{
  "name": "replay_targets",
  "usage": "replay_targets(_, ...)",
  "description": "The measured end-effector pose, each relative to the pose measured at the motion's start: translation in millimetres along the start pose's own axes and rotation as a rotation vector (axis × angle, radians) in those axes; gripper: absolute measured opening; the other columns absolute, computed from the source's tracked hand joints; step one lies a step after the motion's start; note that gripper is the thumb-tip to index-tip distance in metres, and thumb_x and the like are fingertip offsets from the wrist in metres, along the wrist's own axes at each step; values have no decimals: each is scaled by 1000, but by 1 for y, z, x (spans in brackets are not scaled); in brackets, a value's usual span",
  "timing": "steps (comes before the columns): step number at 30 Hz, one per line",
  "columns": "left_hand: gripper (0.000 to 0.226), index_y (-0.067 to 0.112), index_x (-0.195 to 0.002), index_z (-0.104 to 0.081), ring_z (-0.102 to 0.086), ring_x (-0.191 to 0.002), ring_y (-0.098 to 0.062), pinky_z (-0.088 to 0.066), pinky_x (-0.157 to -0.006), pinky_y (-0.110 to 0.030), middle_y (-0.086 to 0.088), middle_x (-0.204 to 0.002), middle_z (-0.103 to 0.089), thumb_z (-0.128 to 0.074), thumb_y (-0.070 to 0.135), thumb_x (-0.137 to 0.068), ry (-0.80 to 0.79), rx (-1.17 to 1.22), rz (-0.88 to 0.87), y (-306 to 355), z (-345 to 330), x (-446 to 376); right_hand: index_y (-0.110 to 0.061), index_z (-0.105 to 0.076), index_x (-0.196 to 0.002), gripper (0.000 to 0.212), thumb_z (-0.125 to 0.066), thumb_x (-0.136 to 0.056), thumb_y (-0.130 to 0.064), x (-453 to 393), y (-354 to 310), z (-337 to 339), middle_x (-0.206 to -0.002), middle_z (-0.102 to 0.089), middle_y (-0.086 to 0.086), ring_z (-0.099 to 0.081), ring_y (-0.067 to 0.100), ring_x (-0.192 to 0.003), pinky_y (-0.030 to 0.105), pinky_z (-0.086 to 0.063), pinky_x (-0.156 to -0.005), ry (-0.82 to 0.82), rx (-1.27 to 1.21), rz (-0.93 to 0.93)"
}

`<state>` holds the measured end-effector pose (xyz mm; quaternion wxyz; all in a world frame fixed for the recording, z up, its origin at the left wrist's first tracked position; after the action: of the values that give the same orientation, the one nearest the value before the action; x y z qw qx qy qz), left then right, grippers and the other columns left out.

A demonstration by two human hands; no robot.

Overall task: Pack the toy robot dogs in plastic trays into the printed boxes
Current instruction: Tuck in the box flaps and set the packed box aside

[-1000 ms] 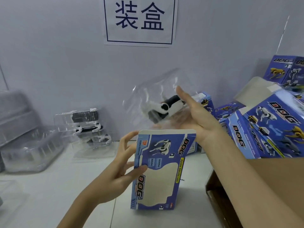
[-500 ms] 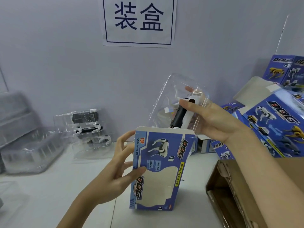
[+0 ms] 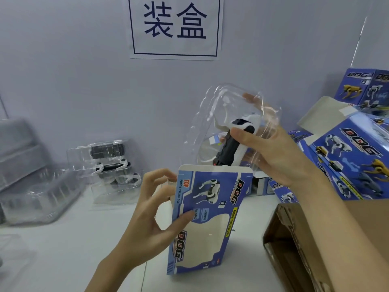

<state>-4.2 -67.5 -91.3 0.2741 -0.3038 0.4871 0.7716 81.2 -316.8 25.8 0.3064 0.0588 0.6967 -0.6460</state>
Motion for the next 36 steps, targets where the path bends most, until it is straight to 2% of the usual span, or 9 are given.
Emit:
replay_targets(4,61,49,-125,-40,-46,-141,-30,-63,-92,-50,8,-145,-42,-84,43,-84,41,112,118,-5,2,2,-50,-42,-147,84,-86,-79,-28,-1,-2,-10,-128,-70,11,-73,37,-112,79,-51,-87,-176,21,-44)
replay_targets(8,77,53,-137,-34,-47,-142,-25,-63,-93,-46,10,-152,-42,-84,25,-85,34,109,155,-11,3,4,-55,-40,-146,81,-86,-83,-33,1,1,-24,-136,-65,11,-72,30,-116,47,-61,-94,-345,132,-121)
replay_targets(10,71,55,-137,-36,-48,-141,-26,-63,-93,-48,2,-155,-41,-80,34,-85,15,113,182,-12,2,4,-55,-42,-142,66,-75,-89,-36,4,6,-32,-124,-72,1,-75,31,-108,40,-64,-80,-380,103,-198)
replay_targets(13,65,59,-134,-37,-48,-142,-23,-61,-96,-50,4,-156,-41,-74,41,-84,12,103,194,-14,1,4,-53,-43,-141,56,-64,-92,-38,11,13,-38,-114,-73,-21,-76,28,-104,29,-63,-61,-297,5,-210)
replay_targets(16,57,54,-134,-41,-47,-143,-25,-60,-98,-47,8,-157,-40,-71,39,-88,30,105,142,-15,-1,5,-61,-44,-138,52,-66,-90,-57,20,17,-43,-114,-67,-39,-71,17,-117,30,-64,-72,-181,-24,-127)
replay_targets(20,46,47,-134,-46,-46,-144,-27,-59,-99,-37,11,-156,-41,-68,50,-95,55,121,104,-17,-3,4,-49,-33,-156,86,-56,-81,-84,44,40,-49,-145,-58,-24,-53,8,-139,54,-48,-111,141,46,30)
replay_targets(24,50,46,-141,-45,-45,-145,-23,-56,-100,-28,11,-157,-39,-64,54,-96,27,107,81,-16,-7,5,-48,-25,-160,77,-60,-94,-63,79,79,-63,-163,-41,-10,-45,22,-147,60,-54,-101,228,3,192)
replay_targets(29,50,42,-143,-44,-46,-143,-28,-57,-102,-36,4,-156,-40,-64,36,-98,30,100,75,-19,-5,5,-42,-23,-160,89,-73,-89,-57,96,101,-79,-138,-63,-10,-64,17,-128,24,-61,-85,264,39,134)
replay_targets(36,56,51,-144,-34,-49,-143,-21,-58,-99,-32,13,-152,-49,-63,42,-97,37,177,170,-17,-7,10,-56,-57,-125,53,-74,-78,-73,97,108,-79,-123,-71,-15,-69,13,-117,22,-61,-81,299,74,94)
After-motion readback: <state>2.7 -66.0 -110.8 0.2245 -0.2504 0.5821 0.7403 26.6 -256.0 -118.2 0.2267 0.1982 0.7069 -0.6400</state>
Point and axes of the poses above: each hand's wrist, its own x-axis away from the middle knuckle, its own z-axis out of the back of the hand, y = z × x, the point moved 2 cm from there along -x, towards the middle knuckle
